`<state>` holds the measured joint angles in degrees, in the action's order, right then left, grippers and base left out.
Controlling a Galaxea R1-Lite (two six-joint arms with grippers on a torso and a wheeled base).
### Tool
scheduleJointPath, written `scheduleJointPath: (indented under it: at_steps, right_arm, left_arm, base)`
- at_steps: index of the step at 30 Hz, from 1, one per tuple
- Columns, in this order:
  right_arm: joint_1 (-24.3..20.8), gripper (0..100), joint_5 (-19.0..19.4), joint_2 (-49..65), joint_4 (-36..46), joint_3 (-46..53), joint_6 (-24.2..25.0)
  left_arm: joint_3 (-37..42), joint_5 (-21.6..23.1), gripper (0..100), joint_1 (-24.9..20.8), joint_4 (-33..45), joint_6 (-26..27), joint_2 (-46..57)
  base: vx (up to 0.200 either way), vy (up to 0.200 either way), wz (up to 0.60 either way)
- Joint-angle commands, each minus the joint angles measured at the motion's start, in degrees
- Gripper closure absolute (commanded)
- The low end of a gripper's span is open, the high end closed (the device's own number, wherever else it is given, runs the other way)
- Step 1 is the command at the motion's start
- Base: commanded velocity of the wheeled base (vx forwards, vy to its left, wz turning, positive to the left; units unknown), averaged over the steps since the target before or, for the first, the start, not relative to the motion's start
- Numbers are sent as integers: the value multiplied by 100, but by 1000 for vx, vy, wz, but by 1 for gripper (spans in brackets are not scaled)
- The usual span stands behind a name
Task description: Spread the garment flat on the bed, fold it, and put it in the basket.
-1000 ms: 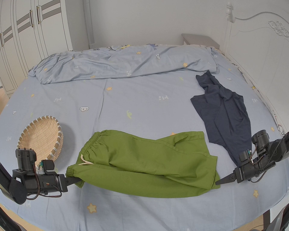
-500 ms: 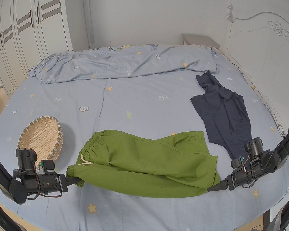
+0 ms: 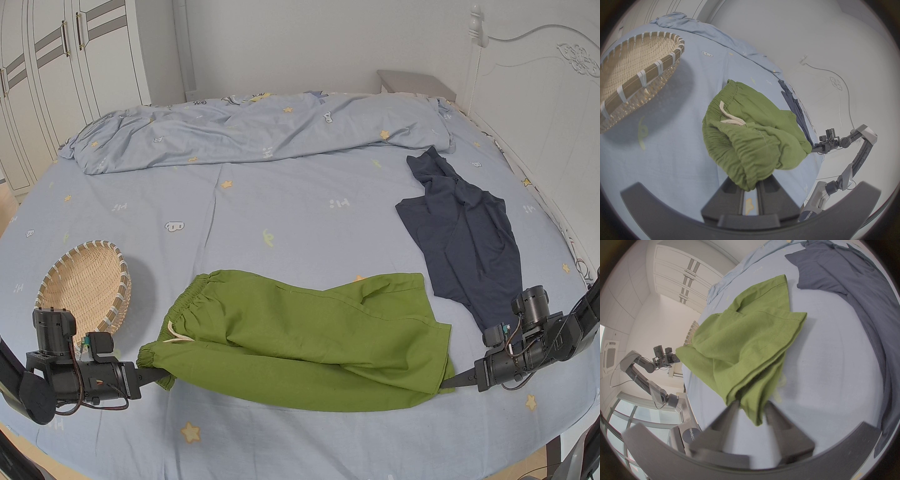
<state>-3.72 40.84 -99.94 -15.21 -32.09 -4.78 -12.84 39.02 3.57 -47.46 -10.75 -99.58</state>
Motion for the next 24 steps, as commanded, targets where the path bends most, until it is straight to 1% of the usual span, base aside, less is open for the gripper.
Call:
scheduleJointPath:
  at_steps: [1, 9, 14, 15, 17, 19, 20, 21, 22, 23, 24]
  right_arm:
    - [135, 100, 117, 9, 1, 1, 3]
    - [126, 100, 117, 27, 18, -8, -6]
    - [82, 100, 91, 308, 221, 9, 3]
    - [73, 100, 82, 528, 669, -79, 74]
    - [126, 100, 82, 800, 1249, -210, 82]
    - [126, 100, 82, 800, 1249, -210, 82]
    - [178, 100, 12, 1047, 1873, -395, 65]
    - [222, 100, -85, 1134, 2119, -448, 38]
    - [205, 100, -322, 1205, 2312, -465, 12]
    - [196, 100, -340, 1205, 2321, -465, 12]
    - [143, 100, -586, 1231, 2392, -404, 12]
  left_arm:
    - [9, 0, 100, 3, 0, 3, -8]
    - [9, 0, 100, 21, 0, -6, -52]
    - [106, 0, 100, 161, 114, -6, 0]
    - [97, 9, 100, 284, 369, -6, 106]
    - [97, 9, 100, 372, 720, 3, 317]
    - [97, 9, 100, 372, 720, 3, 317]
    - [97, 9, 100, 425, 1248, 47, 598]
    - [97, 0, 100, 478, 1564, 126, 765]
    - [97, 9, 100, 618, 1977, 319, 958]
    - [97, 9, 100, 627, 2012, 337, 976]
    - [97, 9, 100, 715, 2434, 601, 1099]
  base:
    - [0, 0, 0]
    - [0, 0, 0]
    - [0, 0, 0]
    - [0, 0, 0]
    - [0, 0, 0]
    - [0, 0, 0]
    - [0, 0, 0]
    - [0, 0, 0]
    - [0, 0, 0]
    - [0, 0, 0]
    - [0, 0, 0]
